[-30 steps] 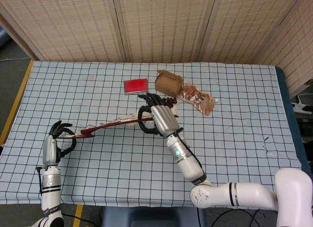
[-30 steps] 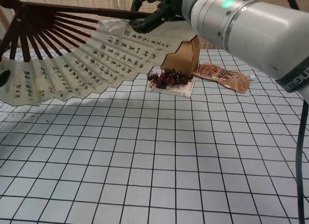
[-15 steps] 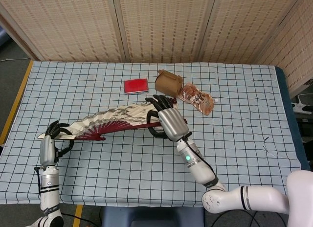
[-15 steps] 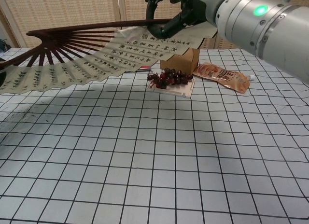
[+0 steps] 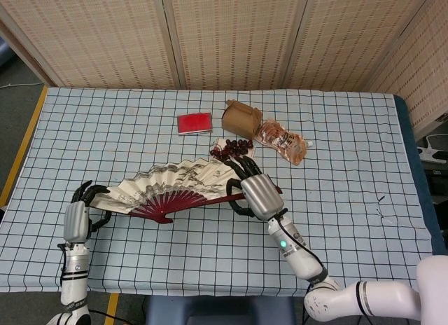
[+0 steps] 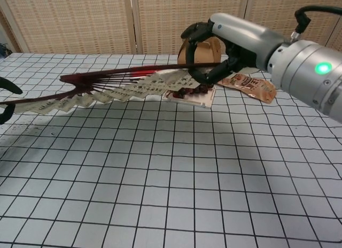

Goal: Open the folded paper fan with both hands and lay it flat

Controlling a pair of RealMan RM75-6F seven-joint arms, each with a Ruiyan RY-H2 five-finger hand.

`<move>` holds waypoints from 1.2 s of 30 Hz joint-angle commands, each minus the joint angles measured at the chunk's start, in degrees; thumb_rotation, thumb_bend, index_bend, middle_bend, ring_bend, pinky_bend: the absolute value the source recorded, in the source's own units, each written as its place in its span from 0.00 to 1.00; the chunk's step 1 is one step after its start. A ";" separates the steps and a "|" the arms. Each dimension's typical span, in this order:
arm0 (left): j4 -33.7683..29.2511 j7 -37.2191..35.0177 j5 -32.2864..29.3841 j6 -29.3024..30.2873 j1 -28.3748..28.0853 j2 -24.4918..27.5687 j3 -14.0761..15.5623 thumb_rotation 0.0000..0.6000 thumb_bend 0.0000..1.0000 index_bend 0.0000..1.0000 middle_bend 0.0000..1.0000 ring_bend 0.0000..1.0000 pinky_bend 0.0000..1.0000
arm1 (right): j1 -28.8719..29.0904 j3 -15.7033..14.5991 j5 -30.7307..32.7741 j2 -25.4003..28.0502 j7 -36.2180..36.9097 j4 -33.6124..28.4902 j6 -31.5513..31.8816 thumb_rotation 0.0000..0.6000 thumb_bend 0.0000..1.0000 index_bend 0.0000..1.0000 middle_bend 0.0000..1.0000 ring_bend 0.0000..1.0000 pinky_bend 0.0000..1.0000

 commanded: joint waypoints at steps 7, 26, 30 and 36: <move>5.00 0.62 3.30 -1.40 0.75 -0.55 4.77 1.00 0.47 0.00 0.08 0.00 0.12 | -5.76 -7.32 -7.75 2.86 2.36 -0.57 1.76 1.00 0.51 0.38 0.10 0.00 0.04; -5.72 -8.94 4.22 -9.25 0.97 13.57 7.87 1.00 0.43 0.00 0.00 0.00 0.05 | -8.50 -13.99 -6.95 10.05 -3.31 -0.54 -7.31 1.00 0.20 0.00 0.00 0.00 0.00; -10.87 -10.22 3.74 -6.64 1.77 20.36 5.80 1.00 0.43 0.00 0.00 0.00 0.05 | -8.27 -12.90 -5.31 13.83 -4.89 -1.92 -7.76 1.00 0.19 0.00 0.00 0.00 0.00; -27.17 20.99 -8.65 -19.91 0.71 35.90 9.08 1.00 0.43 0.00 0.00 0.00 0.08 | -14.03 -14.74 -13.08 19.85 -0.44 -4.00 0.82 1.00 0.19 0.00 0.00 0.00 0.00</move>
